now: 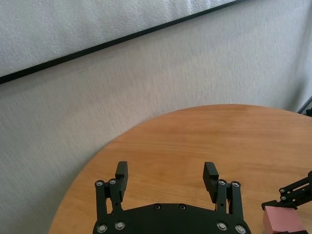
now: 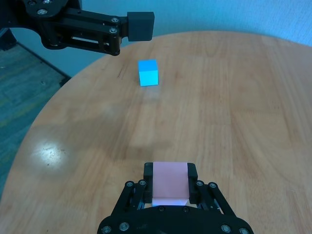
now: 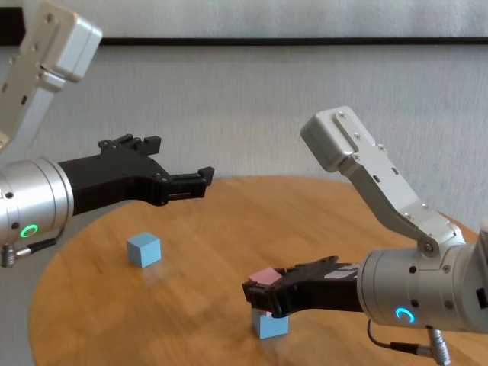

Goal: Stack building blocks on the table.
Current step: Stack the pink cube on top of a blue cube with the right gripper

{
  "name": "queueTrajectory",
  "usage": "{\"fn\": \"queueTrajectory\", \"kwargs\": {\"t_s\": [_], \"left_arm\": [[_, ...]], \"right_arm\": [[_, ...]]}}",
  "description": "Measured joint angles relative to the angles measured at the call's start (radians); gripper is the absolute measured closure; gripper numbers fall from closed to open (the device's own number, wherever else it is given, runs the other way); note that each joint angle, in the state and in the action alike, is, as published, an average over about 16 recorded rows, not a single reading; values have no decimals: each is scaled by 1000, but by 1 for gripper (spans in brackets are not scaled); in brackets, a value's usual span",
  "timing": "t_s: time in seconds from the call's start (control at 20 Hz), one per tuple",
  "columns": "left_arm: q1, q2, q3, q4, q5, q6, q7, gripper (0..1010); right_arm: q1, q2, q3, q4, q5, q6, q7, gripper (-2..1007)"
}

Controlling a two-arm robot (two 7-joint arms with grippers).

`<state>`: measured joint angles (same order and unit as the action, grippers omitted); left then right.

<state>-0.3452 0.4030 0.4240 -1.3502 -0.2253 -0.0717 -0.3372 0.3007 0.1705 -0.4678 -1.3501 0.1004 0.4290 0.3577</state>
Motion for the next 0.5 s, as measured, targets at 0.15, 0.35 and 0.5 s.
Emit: {"fn": "queueTrajectory", "kwargs": {"t_s": [0.15,0.35,0.5], "left_arm": [[0,0,0,0,0,0,0,10],[0,0,0,0,0,0,0,10],[0,0,0,0,0,0,0,10]], "right_arm": [[1,-1,1,2,2,-1,-1,646],[1,-2,2,4,4,-3,-1,646],[1,-2,2,4,5,-4,-2,646]]}}
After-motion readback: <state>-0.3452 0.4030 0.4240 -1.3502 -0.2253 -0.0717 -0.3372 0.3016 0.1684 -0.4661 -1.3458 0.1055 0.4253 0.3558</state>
